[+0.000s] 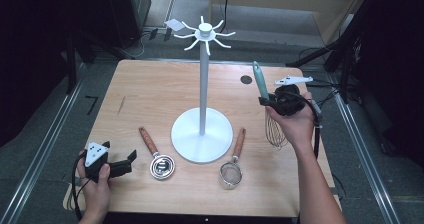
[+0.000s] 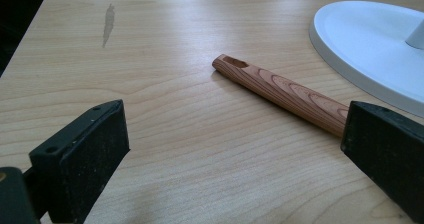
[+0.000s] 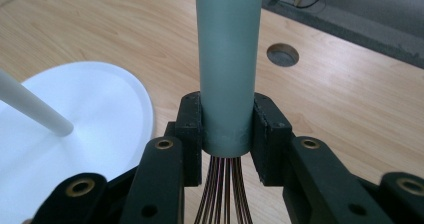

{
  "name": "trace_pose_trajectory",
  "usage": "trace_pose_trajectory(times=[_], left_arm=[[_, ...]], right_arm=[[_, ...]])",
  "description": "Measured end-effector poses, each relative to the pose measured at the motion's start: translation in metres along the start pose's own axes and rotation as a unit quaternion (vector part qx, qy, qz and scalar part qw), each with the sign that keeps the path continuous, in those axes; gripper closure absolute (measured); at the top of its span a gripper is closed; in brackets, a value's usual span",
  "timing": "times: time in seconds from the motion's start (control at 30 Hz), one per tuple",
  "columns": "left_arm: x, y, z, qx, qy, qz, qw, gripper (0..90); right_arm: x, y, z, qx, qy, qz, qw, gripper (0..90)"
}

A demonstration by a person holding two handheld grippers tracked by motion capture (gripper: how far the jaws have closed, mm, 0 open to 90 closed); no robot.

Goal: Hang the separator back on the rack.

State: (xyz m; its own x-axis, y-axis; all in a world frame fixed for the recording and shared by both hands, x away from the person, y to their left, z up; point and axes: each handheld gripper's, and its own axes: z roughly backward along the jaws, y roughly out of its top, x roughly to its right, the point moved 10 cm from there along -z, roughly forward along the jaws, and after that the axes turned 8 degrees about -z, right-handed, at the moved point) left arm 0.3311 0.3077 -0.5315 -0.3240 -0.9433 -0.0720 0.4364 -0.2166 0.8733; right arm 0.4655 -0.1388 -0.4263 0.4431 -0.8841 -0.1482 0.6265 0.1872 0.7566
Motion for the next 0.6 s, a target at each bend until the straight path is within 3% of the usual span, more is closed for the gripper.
trace_pose_trajectory(times=[0.37,0.47,0.6], left_arm=[[0.0,0.0,0.0,0.001,0.001,0.0,1.0,0.0],[0.0,0.0,0.0,0.001,0.002,0.0,1.0,0.0],[0.0,0.0,0.0,0.001,0.001,0.0,1.0,0.0]], right_arm=[[-0.022,0.011,0.015,0.06,0.03,-0.001,0.9978,70.7],[-0.032,0.016,0.019,0.083,0.047,-0.004,0.9955,70.7],[-0.039,0.019,0.023,0.101,0.053,-0.001,0.9935,70.7]])
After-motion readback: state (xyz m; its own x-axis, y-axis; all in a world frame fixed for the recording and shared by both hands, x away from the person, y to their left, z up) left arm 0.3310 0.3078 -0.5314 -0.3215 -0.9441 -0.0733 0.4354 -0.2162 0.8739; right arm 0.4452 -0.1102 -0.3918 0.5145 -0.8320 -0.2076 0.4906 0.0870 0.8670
